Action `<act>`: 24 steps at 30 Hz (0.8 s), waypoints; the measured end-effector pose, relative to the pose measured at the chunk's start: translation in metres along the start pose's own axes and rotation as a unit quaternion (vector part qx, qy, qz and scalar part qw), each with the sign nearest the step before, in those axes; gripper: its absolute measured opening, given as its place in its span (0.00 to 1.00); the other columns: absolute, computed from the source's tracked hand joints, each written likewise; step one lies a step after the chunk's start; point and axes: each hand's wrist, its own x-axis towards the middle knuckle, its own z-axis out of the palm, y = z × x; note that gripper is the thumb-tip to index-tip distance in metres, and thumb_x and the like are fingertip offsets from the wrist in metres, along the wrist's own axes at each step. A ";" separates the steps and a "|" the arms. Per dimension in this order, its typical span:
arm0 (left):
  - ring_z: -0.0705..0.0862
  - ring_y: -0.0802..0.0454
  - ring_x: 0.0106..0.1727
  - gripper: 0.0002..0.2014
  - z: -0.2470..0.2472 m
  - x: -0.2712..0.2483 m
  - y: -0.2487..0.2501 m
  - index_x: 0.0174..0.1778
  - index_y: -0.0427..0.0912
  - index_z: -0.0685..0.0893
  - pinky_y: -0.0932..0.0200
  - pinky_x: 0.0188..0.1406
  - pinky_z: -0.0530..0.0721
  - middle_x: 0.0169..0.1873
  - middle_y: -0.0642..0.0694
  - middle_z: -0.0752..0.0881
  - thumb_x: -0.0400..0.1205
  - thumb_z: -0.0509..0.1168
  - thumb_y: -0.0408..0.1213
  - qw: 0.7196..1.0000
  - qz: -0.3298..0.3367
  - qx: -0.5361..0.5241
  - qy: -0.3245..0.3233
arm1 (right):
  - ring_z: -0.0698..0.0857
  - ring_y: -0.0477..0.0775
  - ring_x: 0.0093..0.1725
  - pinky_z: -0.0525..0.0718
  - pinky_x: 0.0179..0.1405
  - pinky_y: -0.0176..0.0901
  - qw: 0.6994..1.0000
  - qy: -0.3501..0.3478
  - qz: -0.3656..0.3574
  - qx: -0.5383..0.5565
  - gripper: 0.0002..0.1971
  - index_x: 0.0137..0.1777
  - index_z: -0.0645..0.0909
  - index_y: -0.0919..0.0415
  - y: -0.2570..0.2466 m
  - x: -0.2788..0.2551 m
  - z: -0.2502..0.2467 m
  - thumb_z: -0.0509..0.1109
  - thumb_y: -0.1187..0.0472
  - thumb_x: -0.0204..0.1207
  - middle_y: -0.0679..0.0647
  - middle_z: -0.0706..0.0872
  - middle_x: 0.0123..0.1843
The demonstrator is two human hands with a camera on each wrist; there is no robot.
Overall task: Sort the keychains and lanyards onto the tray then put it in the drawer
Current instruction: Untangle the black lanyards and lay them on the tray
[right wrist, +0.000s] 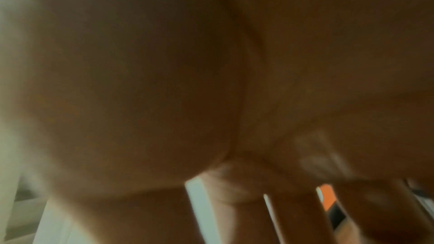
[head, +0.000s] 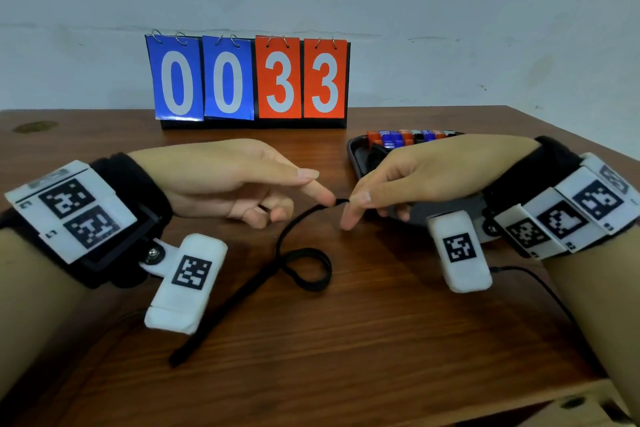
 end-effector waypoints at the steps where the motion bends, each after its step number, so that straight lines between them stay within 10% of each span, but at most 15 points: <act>1: 0.73 0.55 0.31 0.16 0.000 0.001 -0.001 0.61 0.35 0.91 0.68 0.17 0.71 0.55 0.38 0.88 0.86 0.61 0.36 1.000 -0.001 -0.008 -0.001 | 0.85 0.41 0.47 0.83 0.51 0.40 1.000 0.021 -0.003 0.019 0.23 0.64 0.89 0.48 -0.001 0.000 0.000 0.59 0.38 0.83 0.37 0.90 0.55; 4: 0.74 0.55 0.31 0.15 0.001 0.003 -0.004 0.60 0.35 0.91 0.68 0.17 0.71 0.55 0.37 0.87 0.86 0.62 0.36 1.000 -0.004 -0.005 -0.002 | 0.81 0.32 0.35 0.82 0.48 0.37 0.995 0.091 -0.015 0.028 0.19 0.59 0.91 0.49 0.000 -0.001 -0.001 0.58 0.47 0.86 0.33 0.87 0.36; 8: 0.74 0.55 0.30 0.15 0.003 -0.001 -0.001 0.58 0.36 0.92 0.68 0.17 0.71 0.56 0.35 0.87 0.82 0.68 0.41 1.000 -0.008 0.010 -0.003 | 0.82 0.39 0.37 0.80 0.42 0.34 0.981 0.158 -0.055 0.104 0.15 0.54 0.91 0.50 -0.001 0.003 0.001 0.61 0.53 0.88 0.41 0.89 0.40; 12: 0.83 0.59 0.30 0.44 0.001 -0.006 0.003 0.62 0.35 0.91 0.69 0.19 0.77 0.56 0.34 0.89 0.56 0.86 0.61 0.997 -0.021 0.079 -0.016 | 0.82 0.45 0.42 0.80 0.41 0.35 0.954 0.193 -0.086 0.213 0.13 0.51 0.89 0.56 0.002 0.012 0.004 0.62 0.60 0.88 0.46 0.90 0.45; 17: 0.77 0.59 0.28 0.15 0.003 -0.010 0.006 0.59 0.38 0.91 0.70 0.18 0.70 0.48 0.43 0.89 0.82 0.67 0.40 1.000 0.003 -0.012 -0.012 | 0.82 0.47 0.42 0.78 0.42 0.40 0.930 0.211 -0.092 0.285 0.12 0.51 0.89 0.55 0.007 0.020 0.005 0.63 0.60 0.88 0.51 0.89 0.47; 24: 0.75 0.59 0.29 0.19 0.009 -0.006 0.008 0.75 0.38 0.81 0.68 0.22 0.72 0.37 0.47 0.84 0.88 0.64 0.33 0.995 -0.010 -0.089 0.038 | 0.81 0.45 0.38 0.78 0.39 0.38 0.899 0.253 -0.103 0.342 0.11 0.57 0.87 0.58 0.014 0.026 0.006 0.62 0.62 0.88 0.53 0.88 0.46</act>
